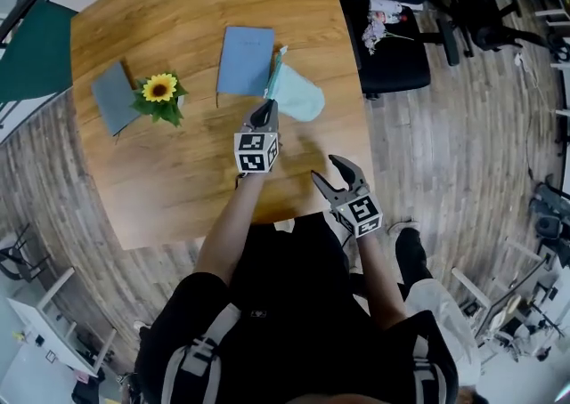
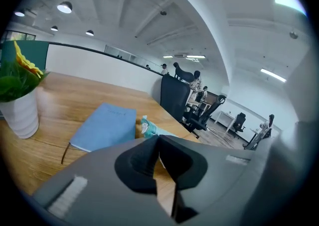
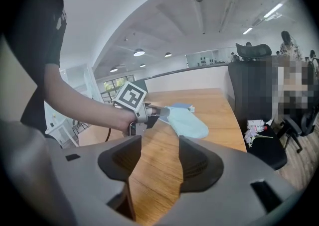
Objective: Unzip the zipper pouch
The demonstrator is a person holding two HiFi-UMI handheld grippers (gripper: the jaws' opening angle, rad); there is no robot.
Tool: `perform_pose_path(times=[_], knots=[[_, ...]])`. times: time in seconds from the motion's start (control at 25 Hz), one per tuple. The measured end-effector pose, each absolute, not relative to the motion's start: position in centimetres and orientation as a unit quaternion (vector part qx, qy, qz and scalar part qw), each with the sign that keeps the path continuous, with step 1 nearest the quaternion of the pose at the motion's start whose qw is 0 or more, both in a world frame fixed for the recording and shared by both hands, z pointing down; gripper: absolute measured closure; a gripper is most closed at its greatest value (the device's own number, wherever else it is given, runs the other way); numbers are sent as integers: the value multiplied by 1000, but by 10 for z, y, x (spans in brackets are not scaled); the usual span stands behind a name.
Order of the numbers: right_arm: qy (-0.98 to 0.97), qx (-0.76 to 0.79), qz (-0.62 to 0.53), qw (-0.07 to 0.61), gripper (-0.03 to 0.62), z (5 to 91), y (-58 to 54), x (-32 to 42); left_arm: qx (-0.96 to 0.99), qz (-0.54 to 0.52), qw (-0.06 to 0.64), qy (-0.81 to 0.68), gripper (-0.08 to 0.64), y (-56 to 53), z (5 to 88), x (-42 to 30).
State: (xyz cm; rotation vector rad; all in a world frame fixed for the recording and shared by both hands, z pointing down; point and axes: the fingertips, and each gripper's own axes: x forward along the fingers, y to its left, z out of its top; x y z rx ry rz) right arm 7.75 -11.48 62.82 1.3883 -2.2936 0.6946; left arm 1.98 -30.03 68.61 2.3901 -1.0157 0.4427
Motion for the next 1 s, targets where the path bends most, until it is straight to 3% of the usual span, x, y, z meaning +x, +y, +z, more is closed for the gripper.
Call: perform_pose_path(times=[0.28, 1.0], knots=[[-827, 480, 230, 184, 356, 618, -116, 53, 898, 151, 224, -347, 554, -289, 650, -3], [-851, 463, 181, 170, 367, 598, -127, -28, 944, 207, 78, -243, 554, -222, 583, -102]])
